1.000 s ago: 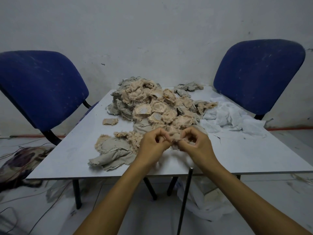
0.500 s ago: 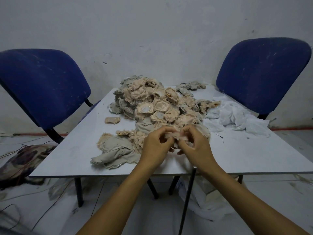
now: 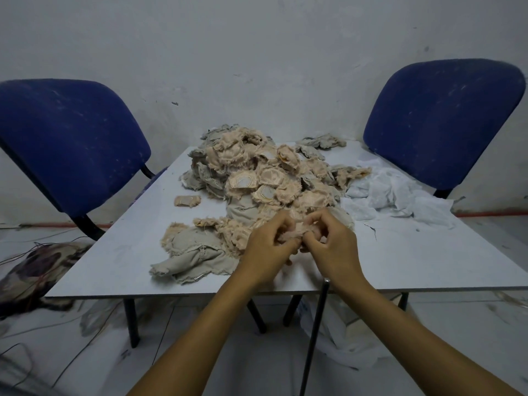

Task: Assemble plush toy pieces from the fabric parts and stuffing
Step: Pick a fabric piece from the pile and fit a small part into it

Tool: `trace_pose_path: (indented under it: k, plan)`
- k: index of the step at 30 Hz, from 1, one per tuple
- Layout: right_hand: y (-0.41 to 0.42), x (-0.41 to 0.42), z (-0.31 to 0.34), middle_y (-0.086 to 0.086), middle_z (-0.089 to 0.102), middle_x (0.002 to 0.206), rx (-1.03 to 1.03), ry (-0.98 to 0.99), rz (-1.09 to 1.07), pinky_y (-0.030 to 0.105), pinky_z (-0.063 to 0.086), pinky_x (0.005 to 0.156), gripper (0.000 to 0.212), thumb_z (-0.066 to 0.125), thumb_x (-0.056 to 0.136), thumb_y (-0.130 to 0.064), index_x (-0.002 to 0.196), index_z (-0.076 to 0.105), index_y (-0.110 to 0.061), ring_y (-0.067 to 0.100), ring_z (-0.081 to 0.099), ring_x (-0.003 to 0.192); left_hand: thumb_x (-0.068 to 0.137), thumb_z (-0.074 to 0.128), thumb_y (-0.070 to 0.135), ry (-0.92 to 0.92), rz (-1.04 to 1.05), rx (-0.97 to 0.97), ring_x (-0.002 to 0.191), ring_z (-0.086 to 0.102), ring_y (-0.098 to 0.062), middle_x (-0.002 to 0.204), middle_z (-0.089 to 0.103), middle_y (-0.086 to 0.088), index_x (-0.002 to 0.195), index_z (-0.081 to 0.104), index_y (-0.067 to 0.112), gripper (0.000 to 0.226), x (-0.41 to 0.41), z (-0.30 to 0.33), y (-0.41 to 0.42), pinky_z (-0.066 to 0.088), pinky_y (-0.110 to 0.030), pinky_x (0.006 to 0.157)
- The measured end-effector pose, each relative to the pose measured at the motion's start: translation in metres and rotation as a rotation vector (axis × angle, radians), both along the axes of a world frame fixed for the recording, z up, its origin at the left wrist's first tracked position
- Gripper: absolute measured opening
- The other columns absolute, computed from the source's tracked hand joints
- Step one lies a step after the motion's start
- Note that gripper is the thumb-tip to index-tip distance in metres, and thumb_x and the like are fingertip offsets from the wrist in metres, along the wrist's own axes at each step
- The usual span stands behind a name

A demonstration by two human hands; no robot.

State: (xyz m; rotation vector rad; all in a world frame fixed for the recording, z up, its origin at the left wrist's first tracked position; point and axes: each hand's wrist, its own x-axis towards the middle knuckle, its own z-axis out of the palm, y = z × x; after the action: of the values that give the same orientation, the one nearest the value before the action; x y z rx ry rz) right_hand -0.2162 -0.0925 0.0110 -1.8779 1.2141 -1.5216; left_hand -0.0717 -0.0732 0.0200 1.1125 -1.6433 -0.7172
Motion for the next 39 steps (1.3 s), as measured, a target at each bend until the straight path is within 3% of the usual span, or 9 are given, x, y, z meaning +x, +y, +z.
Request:
trace_pose_path:
  k: [4,8,12,15,18,21,27,32,39]
  plan:
    - [-0.001,-0.005,0.003,-0.011,0.057,0.068,-0.021,0.011,0.121,0.011,0.038,0.057,0.017,0.063,0.081,-0.009,0.081,0.061,-0.026,0.003,0.049,0.060,0.090,0.068,0.010,0.348,-0.059,0.225,0.069,0.067,-0.013,0.073,0.065,0.000,0.084,0.058,0.011,0.011,0.004,0.005,-0.004,0.056,-0.029,0.058]
    - [-0.004,-0.003,0.007,-0.004,0.067,0.075,0.321,-0.422,0.331,0.025,0.051,0.060,0.018,0.054,0.084,-0.009,0.084,0.069,-0.019,0.014,0.064,0.070,0.083,0.062,-0.012,0.341,0.008,0.284,0.070,0.064,-0.015,0.087,0.068,-0.005,0.088,0.065,0.019,0.032,0.013,0.010,-0.005,0.054,-0.027,0.057]
    - [-0.017,-0.007,0.002,-0.005,0.066,0.107,0.150,0.053,0.069,0.022,0.053,0.079,0.024,0.055,0.096,-0.006,0.106,0.067,-0.024,0.006,0.064,0.091,0.068,0.049,-0.001,0.251,-0.302,0.420,0.079,0.068,-0.012,0.101,0.072,-0.005,0.092,0.075,0.014,0.039,0.022,0.014,-0.004,0.053,-0.024,0.065]
    - [-0.025,-0.008,-0.006,-0.001,0.056,0.128,0.072,0.385,0.070,0.020,0.042,0.093,0.040,0.057,0.096,-0.008,0.135,0.057,-0.018,0.010,0.054,0.111,0.063,0.044,0.003,0.175,-0.235,0.358,0.096,0.070,-0.015,0.098,0.076,-0.004,0.091,0.078,0.022,0.047,0.020,0.012,-0.006,0.054,-0.028,0.077]
    - [-0.030,-0.003,-0.012,0.001,0.052,0.128,0.066,0.455,0.034,0.027,0.041,0.095,0.052,0.059,0.096,-0.012,0.146,0.047,-0.017,0.016,0.050,0.114,0.073,0.046,-0.004,0.140,-0.077,0.264,0.084,0.069,-0.009,0.085,0.075,0.003,0.078,0.078,0.029,0.046,0.020,0.006,-0.012,0.055,-0.028,0.071]
    - [-0.034,-0.002,-0.015,-0.007,0.047,0.107,0.035,0.437,-0.045,0.025,0.036,0.079,0.047,0.063,0.094,-0.017,0.140,0.052,-0.018,0.010,0.045,0.096,0.080,0.047,-0.013,0.089,0.065,0.179,0.080,0.069,-0.010,0.079,0.073,0.005,0.073,0.074,0.032,0.053,0.022,0.002,-0.018,0.056,-0.030,0.076]
    - [-0.033,0.001,-0.014,-0.010,0.047,0.089,0.068,0.519,-0.101,0.031,0.041,0.065,0.003,0.066,0.091,-0.028,0.093,0.065,-0.026,0.010,0.049,0.085,0.088,0.061,0.003,-0.145,0.167,0.083,0.082,0.065,-0.004,0.086,0.070,0.010,0.092,0.069,0.031,0.029,0.022,-0.002,-0.017,0.057,-0.029,0.077]
    - [-0.029,-0.001,-0.008,-0.005,0.047,0.097,-0.016,0.425,0.027,0.027,0.043,0.072,0.004,0.061,0.096,-0.021,0.094,0.062,-0.018,0.010,0.049,0.087,0.092,0.067,0.018,-0.282,0.158,0.049,0.102,0.053,-0.004,0.113,0.045,0.005,0.125,0.061,0.034,0.037,0.019,-0.002,-0.020,0.043,-0.011,0.090]
    - [-0.019,-0.007,-0.004,-0.009,0.062,0.088,-0.041,0.290,0.174,0.028,0.051,0.071,0.004,0.062,0.097,-0.019,0.095,0.062,-0.022,0.006,0.059,0.081,0.086,0.074,0.020,-0.287,0.185,0.000,0.095,0.053,-0.005,0.102,0.051,0.009,0.085,0.064,0.028,0.013,0.018,0.002,-0.022,0.041,-0.014,0.083]
